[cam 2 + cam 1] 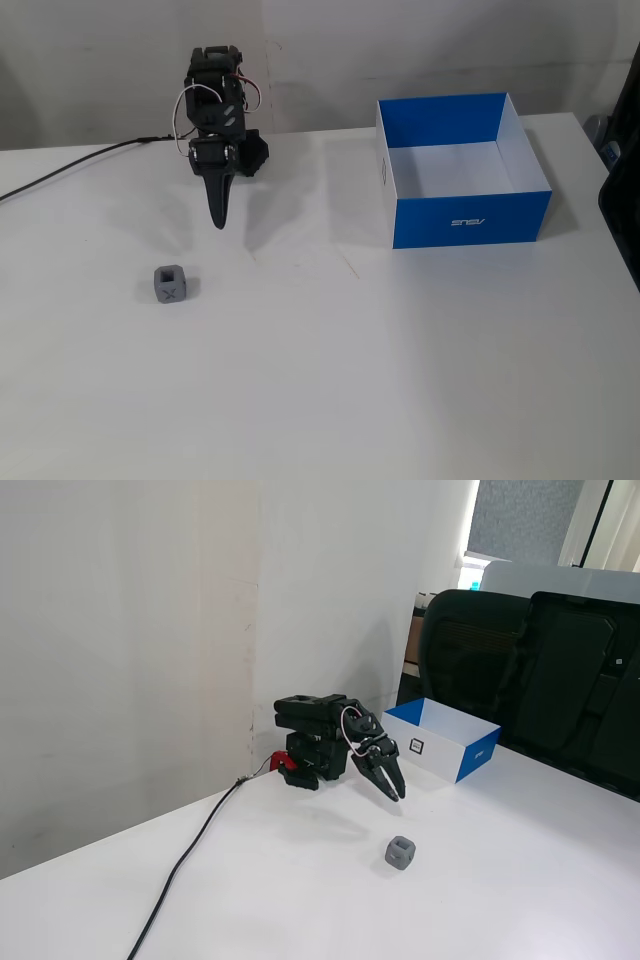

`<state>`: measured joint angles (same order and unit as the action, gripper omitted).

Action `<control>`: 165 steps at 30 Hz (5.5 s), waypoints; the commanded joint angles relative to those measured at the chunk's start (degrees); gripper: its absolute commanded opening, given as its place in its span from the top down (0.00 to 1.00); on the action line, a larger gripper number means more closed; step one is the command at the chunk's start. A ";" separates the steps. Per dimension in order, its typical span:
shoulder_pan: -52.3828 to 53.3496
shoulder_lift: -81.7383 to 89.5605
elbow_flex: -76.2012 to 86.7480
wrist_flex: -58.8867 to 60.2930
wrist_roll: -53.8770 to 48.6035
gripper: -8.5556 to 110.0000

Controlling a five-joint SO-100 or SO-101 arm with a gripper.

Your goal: Grasp the gray block and put it in the box.

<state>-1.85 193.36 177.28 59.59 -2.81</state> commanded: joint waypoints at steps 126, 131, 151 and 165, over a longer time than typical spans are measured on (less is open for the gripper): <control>-14.24 -110.13 -89.74 14.24 -0.35 0.91; -13.36 -110.13 -100.37 21.53 0.09 0.91; 14.33 -111.36 -139.31 48.34 -1.05 0.92; 40.43 -108.11 -133.33 48.34 -1.32 0.92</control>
<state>33.05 78.40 44.21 105.47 -2.99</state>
